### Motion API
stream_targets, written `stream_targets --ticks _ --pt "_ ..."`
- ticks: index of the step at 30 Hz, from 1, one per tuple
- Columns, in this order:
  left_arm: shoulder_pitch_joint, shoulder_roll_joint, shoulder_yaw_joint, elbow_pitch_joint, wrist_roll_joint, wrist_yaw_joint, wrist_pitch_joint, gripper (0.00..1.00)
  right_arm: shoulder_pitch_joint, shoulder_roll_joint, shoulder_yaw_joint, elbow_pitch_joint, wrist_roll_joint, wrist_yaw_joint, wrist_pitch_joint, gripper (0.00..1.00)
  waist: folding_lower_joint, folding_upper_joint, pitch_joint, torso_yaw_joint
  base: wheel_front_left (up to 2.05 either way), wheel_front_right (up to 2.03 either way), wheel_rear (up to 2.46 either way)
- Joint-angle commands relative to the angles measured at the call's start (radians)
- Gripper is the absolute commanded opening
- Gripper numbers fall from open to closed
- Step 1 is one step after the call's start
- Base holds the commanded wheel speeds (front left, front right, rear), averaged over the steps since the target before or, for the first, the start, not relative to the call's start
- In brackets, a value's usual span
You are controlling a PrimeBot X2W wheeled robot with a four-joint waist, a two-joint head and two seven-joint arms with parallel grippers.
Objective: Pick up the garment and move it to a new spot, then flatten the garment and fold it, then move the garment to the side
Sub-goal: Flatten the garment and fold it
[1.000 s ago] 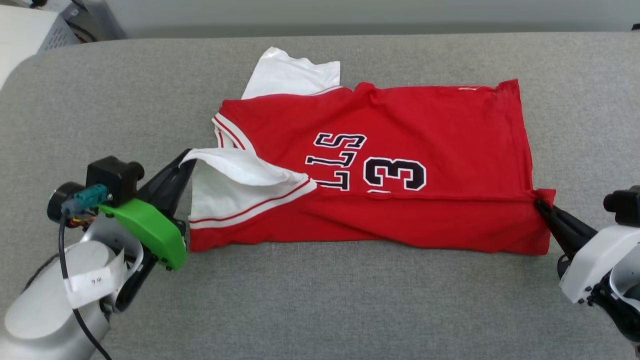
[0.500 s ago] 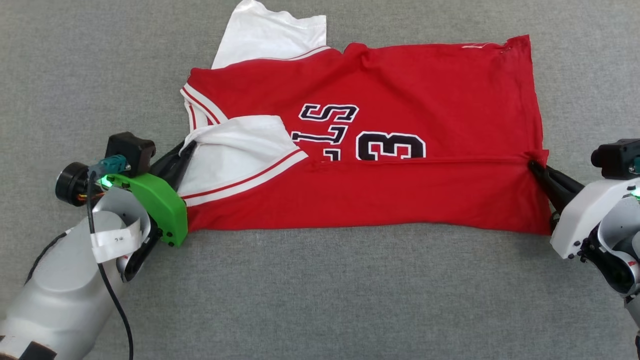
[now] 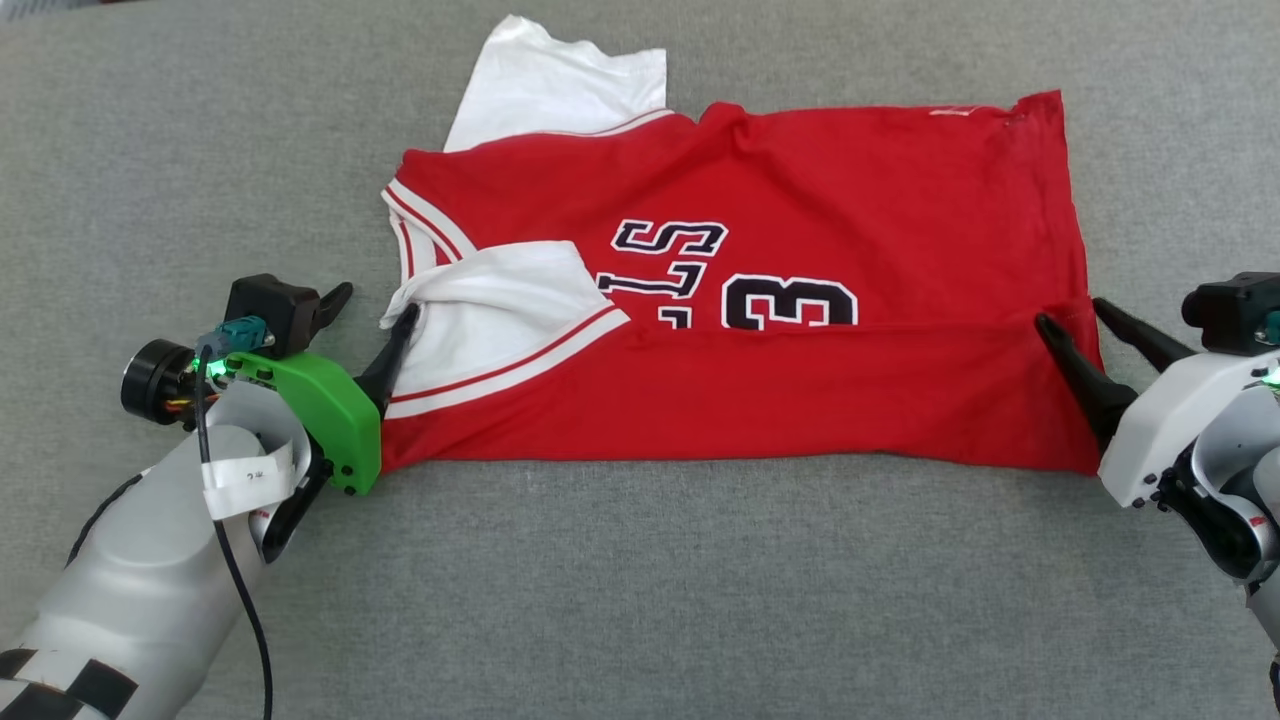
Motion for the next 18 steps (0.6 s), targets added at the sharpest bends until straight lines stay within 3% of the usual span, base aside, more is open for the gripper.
stream_targets --ticks 1,6,9,12,18 --pt "-0.01 0.007 -0.008 0.0 -0.008 -0.005 -0.007 1.0 0.014 -0.008 -0.005 -0.012 0.007 -0.001 -0.015 1.0 -0.0001 0.0 -0.034 0.011 0.0 0.0 0.0" --pt "-0.038 0.053 -0.032 -0.046 -0.036 -0.005 0.005 1.0 0.069 -0.035 -0.033 -0.064 0.001 -0.001 -0.032 1.0 -0.0001 0.0 -0.092 0.027 0.0 0.0 0.0" --pt "-0.053 0.083 -0.055 -0.087 -0.072 -0.005 0.069 1.0 0.101 -0.037 -0.053 -0.092 -0.008 -0.001 -0.024 1.0 -0.0001 0.0 -0.12 0.033 0.0 0.0 0.0" --pt "-0.076 0.116 -0.086 -0.137 -0.115 -0.005 0.167 1.0 0.126 -0.033 -0.072 -0.109 -0.016 -0.001 -0.009 1.0 -0.0001 0.0 -0.141 0.038 0.0 0.0 0.0" --pt "-0.12 0.158 -0.142 -0.231 -0.286 -0.005 0.468 1.0 0.16 -0.016 -0.098 -0.132 -0.033 -0.001 0.015 1.0 -0.0001 0.0 -0.163 0.044 0.0 0.0 0.0"
